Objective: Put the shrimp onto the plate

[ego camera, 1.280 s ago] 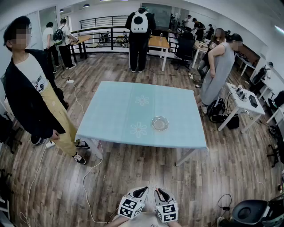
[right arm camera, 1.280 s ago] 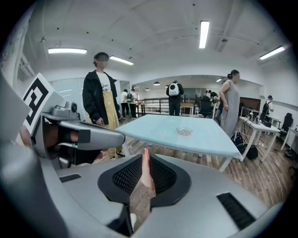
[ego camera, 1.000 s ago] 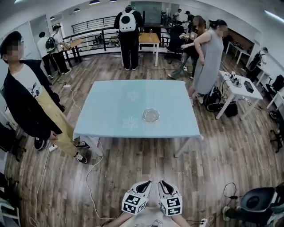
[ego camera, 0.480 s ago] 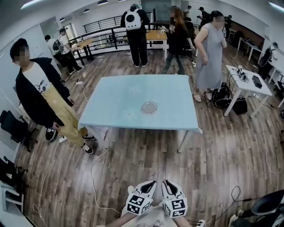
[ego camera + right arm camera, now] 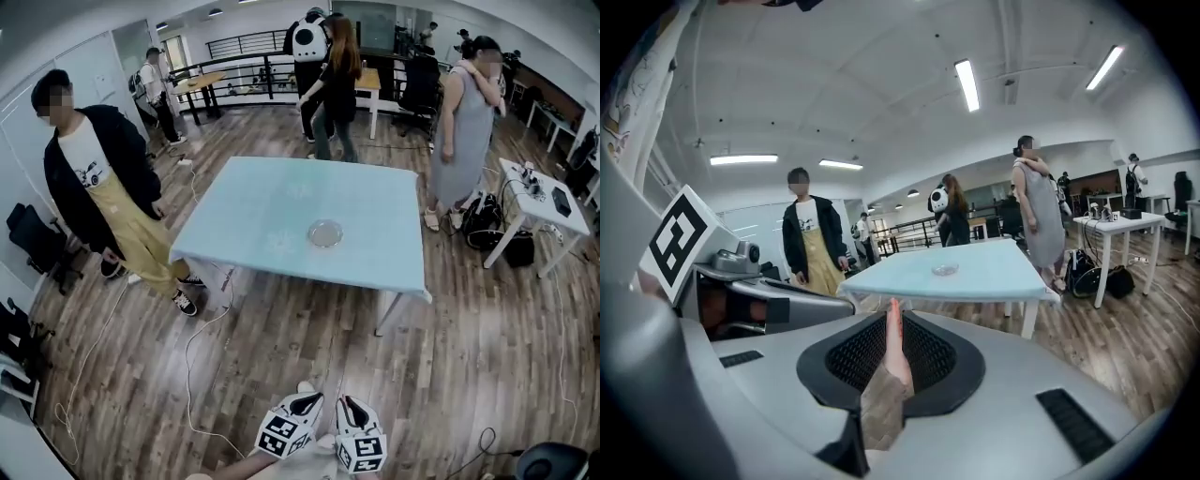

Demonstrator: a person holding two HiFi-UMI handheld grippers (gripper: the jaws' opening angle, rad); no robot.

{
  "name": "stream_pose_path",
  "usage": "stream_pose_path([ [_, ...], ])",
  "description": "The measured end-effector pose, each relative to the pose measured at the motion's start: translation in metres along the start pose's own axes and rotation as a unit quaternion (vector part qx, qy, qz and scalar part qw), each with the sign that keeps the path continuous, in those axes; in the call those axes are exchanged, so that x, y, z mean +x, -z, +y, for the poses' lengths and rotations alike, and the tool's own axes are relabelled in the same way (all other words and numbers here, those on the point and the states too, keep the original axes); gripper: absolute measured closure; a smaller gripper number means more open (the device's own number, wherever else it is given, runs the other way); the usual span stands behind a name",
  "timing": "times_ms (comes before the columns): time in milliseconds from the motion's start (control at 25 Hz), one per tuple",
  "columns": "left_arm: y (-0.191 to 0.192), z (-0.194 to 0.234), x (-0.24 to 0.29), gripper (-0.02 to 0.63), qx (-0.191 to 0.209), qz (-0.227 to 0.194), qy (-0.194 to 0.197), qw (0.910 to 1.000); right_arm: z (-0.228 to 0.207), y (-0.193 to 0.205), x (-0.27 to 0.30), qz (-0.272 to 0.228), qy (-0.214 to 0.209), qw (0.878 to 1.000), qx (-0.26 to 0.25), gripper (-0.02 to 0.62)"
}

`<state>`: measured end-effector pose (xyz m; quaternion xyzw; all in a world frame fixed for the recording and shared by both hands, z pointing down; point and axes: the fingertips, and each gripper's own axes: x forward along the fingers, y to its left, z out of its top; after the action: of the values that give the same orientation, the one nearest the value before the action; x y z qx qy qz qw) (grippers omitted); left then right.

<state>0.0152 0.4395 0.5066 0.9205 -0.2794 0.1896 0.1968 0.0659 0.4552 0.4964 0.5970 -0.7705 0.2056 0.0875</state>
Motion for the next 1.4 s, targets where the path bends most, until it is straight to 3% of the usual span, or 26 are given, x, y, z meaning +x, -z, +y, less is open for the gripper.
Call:
stream_pose_path([
  [440,-0.056,0.090,0.059,0.598,-0.028,-0.024,-0.013,0.9993,-0.032,-0.057,0.113,0.014,-0.016,1.000,-0.021,0.525],
  [760,-0.128,0.181,0.081,0.598,-0.030,-0.072,-0.044,0.9960,-0.037,-0.127,0.204,-0.001,-0.030,0.997,-0.070,0.525],
  [1000,-0.128,0.212,0.092,0.598,-0.034,-0.066,-0.054,0.9958,-0.034,-0.142,0.249,0.007,-0.038,0.997,-0.073,0.525],
  [1400,-0.138,0.253,0.104,0.598,-0.067,-0.072,-0.091,0.9909,-0.030,-0.145,0.299,0.038,-0.087,0.992,-0.080,0.525],
])
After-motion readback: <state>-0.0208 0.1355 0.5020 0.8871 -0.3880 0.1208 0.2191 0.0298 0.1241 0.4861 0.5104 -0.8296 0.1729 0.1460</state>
